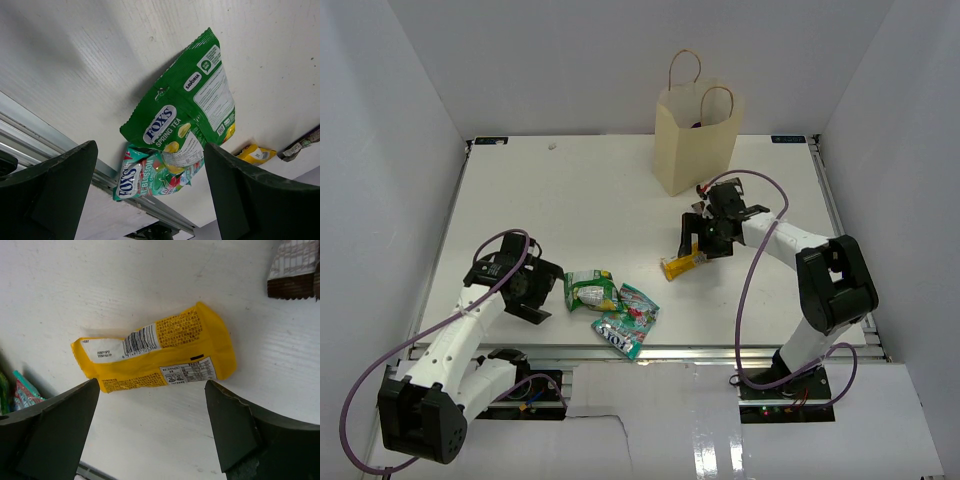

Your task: Place the snacks into the paper bag

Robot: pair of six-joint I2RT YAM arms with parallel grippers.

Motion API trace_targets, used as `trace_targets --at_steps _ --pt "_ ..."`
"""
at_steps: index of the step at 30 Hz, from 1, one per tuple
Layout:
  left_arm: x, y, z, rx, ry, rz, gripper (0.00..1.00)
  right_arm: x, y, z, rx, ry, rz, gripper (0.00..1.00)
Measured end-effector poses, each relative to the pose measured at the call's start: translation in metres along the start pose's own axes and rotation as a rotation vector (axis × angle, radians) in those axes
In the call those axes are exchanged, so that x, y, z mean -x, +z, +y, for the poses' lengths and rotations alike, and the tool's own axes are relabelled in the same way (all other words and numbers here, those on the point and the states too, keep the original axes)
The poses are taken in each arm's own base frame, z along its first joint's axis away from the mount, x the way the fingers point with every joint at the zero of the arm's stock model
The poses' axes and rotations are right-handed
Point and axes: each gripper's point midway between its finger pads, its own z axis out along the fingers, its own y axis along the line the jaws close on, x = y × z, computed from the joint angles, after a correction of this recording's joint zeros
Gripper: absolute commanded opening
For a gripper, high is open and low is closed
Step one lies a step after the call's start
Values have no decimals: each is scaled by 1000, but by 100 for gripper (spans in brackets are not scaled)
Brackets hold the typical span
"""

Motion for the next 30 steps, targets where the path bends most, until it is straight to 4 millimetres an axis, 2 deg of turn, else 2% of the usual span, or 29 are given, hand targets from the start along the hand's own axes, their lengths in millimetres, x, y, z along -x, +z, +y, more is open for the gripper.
trace_targets --at_steps 4,6,8,9,10,11,13,14,16,17,18,19,21,23,26,30 --pt "-1 2 3 12 -10 5 98 -11 9 4 -80 -14 -16 91" --pt "-2 3 4 16 -13 6 98 -15 14 6 -109 -24 -19 94" --pt "-2 4 5 18 -16 8 98 -17 23 2 -140 -27 -21 99" --pt "-2 5 6 20 -18 9 98 -13 25 2 -149 -26 -34 98" --pt "-3 6 7 23 -18 11 98 -9 28 1 -159 -28 -51 93" --pt "-4 6 8 25 -17 15 97 -5 29 0 -167 -31 -63 81" --pt "-6 7 7 13 -12 28 97 1 32 -3 -181 -38 -83 75" --pt "-7 8 6 3 -5 33 97 3 33 -4 -184 -39 -89 65" --pt "-9 9 4 -25 10 43 97 4 34 -5 -181 -50 -96 55" --pt "-10 8 2 -43 17 47 97 4 35 -5 -176 -60 -101 43" --pt "-10 7 0 -65 25 46 97 4 35 -5 -169 -73 -107 37" --pt "-10 6 -2 -84 30 44 97 3 35 -5 -162 -87 -112 24" --pt "-9 3 -9 -127 45 36 98 1 32 -3 -135 -120 -130 14" --pt "-8 -2 -16 -175 62 25 98 -1 24 1 -100 -177 -146 8" --pt "-6 -7 -29 -247 101 13 98 -7 11 12 -14 -314 -146 8" --pt "-8 -12 -43 -342 165 10 98 -9 -12 47 206 -592 -159 8"
